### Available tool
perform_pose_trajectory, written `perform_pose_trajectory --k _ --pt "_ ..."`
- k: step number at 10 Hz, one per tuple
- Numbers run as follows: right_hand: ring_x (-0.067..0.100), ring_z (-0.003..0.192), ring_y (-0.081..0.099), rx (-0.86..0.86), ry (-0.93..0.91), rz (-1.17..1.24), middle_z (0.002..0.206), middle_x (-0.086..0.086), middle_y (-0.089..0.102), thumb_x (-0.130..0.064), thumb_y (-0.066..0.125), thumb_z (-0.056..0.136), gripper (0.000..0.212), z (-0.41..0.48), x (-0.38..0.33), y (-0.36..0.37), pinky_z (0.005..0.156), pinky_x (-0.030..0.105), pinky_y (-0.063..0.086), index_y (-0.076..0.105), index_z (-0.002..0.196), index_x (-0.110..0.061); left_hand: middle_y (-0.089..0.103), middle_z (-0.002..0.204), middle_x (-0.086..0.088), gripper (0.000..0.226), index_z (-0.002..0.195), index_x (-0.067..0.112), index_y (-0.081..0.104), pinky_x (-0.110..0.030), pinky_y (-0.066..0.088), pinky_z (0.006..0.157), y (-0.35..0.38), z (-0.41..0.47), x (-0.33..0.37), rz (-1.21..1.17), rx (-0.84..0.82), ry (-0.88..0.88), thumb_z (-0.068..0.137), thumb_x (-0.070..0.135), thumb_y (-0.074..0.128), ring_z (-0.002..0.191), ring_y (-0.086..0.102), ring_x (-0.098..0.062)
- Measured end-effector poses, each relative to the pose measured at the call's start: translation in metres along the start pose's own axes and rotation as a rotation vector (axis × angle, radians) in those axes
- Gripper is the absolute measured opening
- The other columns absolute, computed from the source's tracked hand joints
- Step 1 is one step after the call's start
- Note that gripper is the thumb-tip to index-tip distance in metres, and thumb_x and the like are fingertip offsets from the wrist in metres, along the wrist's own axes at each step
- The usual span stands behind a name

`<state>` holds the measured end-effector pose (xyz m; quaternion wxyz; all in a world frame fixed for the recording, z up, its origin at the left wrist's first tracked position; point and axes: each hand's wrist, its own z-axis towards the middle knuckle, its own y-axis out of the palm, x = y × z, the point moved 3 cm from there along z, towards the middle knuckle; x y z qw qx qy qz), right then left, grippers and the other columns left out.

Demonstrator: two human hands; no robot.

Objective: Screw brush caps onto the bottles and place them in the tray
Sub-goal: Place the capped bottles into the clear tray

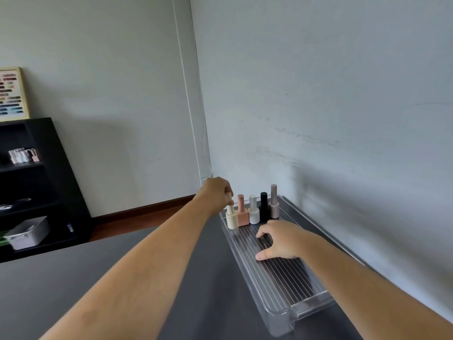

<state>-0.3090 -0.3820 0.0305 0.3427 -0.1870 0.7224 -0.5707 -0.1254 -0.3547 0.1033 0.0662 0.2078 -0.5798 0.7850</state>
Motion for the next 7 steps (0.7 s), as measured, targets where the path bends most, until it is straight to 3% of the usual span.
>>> perform_pose_trajectory --k 3,5,6,7 --pt "0.016 0.122 0.044 0.021 -0.014 0.024 0.129 -0.006 0.047 -0.058 0.066 0.075 0.066 0.0002 0.0038 0.0049 0.096 0.034 0.041 0.048 0.131 -0.029 0.071 0.084 -0.002 0.008 0.089 0.006 0.066 -0.018 0.043 0.06 0.0163 0.0116 -0.0108 -0.02 -0.011 -0.06 0.083 0.002 0.062 0.07 0.061 -0.008" --pt "0.015 0.124 0.042 0.041 -0.023 0.045 0.133 -0.006 0.046 -0.057 0.066 0.076 0.066 -0.0018 0.0038 0.0061 0.096 0.033 0.038 0.047 0.132 -0.028 0.058 0.067 0.008 0.011 0.086 0.006 0.068 -0.002 0.036 0.041 0.019 0.0123 -0.0097 -0.064 0.024 -0.062 0.084 0.001 0.059 0.048 0.052 0.005" --pt "0.015 0.125 0.041 0.039 -0.026 0.055 0.134 -0.006 0.045 -0.057 0.066 0.076 0.066 -0.0021 0.0037 0.0075 0.098 0.034 0.037 0.047 0.132 -0.029 0.063 0.075 0.005 0.016 0.097 0.007 0.068 -0.008 0.039 0.05 0.0193 0.0113 -0.0141 -0.061 0.021 -0.057 0.08 0.007 0.067 0.056 0.053 0.002" --pt "0.016 0.126 0.04 0.025 -0.024 0.057 0.136 -0.006 0.045 -0.057 0.066 0.077 0.066 -0.0044 0.0028 0.0067 0.1 0.035 0.038 0.046 0.133 -0.029 0.065 0.093 -0.004 0.037 0.109 0.009 0.064 -0.023 0.045 0.071 0.0162 0.0083 -0.0163 -0.058 -0.006 -0.077 0.075 0.017 0.076 0.078 0.057 -0.014"
